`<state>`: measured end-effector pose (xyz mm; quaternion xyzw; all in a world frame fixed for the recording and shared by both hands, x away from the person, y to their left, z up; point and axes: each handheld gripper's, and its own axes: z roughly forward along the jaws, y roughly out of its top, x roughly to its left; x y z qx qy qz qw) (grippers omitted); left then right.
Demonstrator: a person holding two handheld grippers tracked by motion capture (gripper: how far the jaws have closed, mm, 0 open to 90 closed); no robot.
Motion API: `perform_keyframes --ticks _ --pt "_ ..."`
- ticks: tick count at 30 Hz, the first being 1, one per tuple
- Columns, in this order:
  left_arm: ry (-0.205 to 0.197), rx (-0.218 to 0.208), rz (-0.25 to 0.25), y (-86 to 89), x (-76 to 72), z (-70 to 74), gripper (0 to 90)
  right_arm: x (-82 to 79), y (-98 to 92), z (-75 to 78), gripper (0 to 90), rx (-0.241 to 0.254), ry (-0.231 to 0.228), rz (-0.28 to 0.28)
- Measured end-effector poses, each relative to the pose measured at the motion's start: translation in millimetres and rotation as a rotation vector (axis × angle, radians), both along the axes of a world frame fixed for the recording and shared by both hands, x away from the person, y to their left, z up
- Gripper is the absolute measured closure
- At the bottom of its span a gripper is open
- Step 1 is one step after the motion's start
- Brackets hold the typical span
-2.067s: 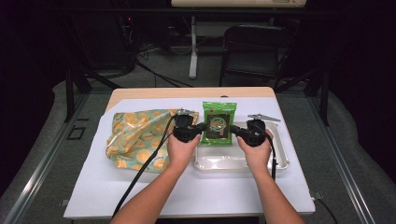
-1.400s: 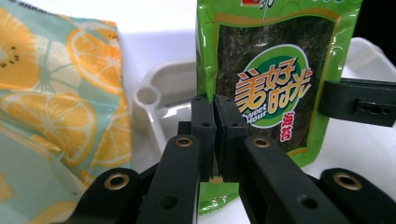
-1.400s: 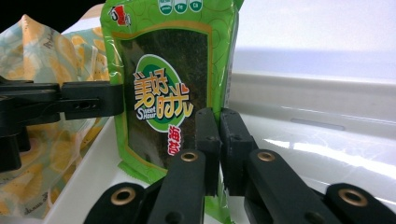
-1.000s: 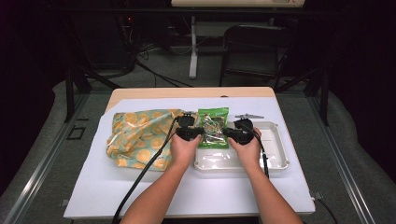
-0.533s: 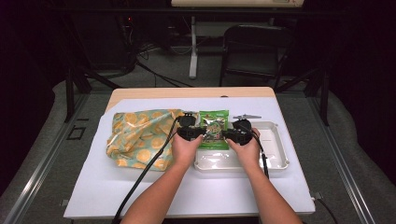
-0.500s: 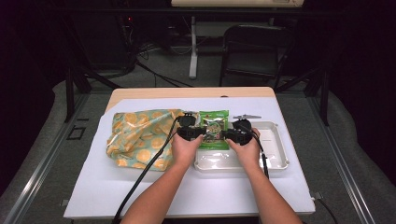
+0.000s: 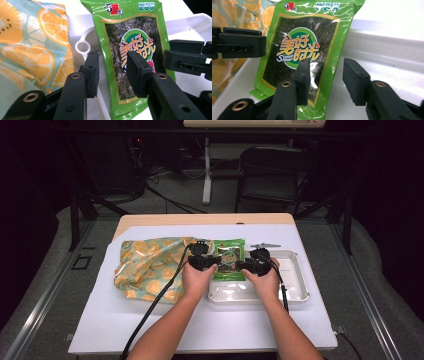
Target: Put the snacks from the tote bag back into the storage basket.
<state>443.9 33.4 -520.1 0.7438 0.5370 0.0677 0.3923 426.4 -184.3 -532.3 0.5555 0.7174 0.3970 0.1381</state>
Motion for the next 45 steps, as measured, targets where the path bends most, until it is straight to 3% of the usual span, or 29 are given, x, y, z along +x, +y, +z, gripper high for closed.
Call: perform_keyframes --ticks 8,18,32,35,45 --pt "-0.013 -0.008 -0.01 3.7 -3.7 2.9 59.2 -5.3 -3.5 3.8 51.4 0.019 -0.002 -0.006" --pt "-0.031 0.006 -0.023 3.8 -7.4 6.3 58.7 -10.2 -1.5 6.5 49.6 -0.005 -0.013 0.009" --pt "-0.065 -0.019 -0.047 5.7 -14.9 18.0 57.9 -16.9 1.8 14.8 47.2 -0.005 -0.039 0.031" --pt "-0.06 -0.048 -0.062 8.8 -17.4 22.6 57.8 -18.8 2.2 16.5 46.7 -0.005 -0.043 0.029" --pt "-0.142 -0.021 -0.096 25.7 -31.6 47.9 57.3 -30.4 1.0 29.1 45.8 -0.012 -0.067 0.044"
